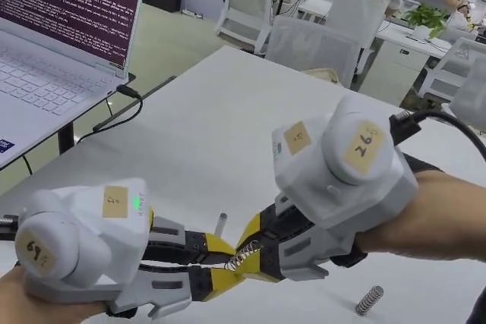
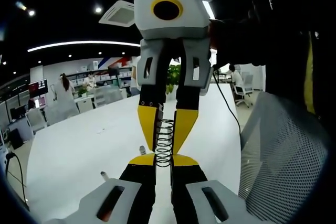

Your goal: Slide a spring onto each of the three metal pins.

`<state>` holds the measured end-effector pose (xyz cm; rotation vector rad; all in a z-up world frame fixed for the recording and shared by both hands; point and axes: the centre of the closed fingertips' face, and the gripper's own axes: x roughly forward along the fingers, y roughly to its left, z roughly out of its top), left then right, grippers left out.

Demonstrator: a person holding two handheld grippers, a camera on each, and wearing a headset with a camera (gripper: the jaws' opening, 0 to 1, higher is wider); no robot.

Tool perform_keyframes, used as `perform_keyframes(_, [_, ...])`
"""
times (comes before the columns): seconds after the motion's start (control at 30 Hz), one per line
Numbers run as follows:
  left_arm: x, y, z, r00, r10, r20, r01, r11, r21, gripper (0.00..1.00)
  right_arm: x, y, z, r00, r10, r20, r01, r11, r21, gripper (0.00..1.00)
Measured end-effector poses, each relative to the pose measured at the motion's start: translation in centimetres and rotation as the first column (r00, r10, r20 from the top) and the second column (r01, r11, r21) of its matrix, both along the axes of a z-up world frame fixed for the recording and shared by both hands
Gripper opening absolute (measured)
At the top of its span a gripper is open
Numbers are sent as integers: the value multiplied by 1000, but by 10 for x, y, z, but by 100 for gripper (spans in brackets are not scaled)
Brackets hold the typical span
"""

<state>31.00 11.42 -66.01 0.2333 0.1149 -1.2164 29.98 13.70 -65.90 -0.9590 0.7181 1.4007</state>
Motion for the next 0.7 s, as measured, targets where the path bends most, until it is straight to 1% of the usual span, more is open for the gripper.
perform_keyframes(0.13, [0, 0, 0, 1000, -2, -1, 2, 1000, -7, 2, 0, 0, 0, 1000, -4, -8, 4, 1000, -12, 9])
perform_keyframes(0.23, [2, 0, 1, 1000, 1, 4, -1, 1000, -9, 2, 2, 0, 0, 1000, -7, -10, 7, 1000, -22, 9])
perform_keyframes(0.33, [3, -1, -1, 1000, 1, 5, -1, 1000, -11, 2, 3, 0, -1, 1000, -11, -17, 11, 999, -39, 9])
perform_keyframes(0.43, [4, -2, -4, 1000, 2, 17, -3, 1000, 4, 2, 4, -1, -5, 1000, -14, -24, 12, 998, -60, 9])
perform_keyframes(0.5, [4, -2, -5, 1000, 6, 18, -6, 1000, 10, 3, 4, -1, -6, 1000, -11, -26, 9, 997, -72, 8])
perform_keyframes(0.6, [5, -1, -5, 1000, 8, 22, -9, 1000, 14, 3, 5, 0, -5, 1000, -7, -27, 5, 997, -77, 8])
perform_keyframes(0.7, [7, 0, -7, 1000, 16, 13, -16, 1000, 19, 3, 7, 1, -8, 999, -8, -34, 5, 996, -90, 8])
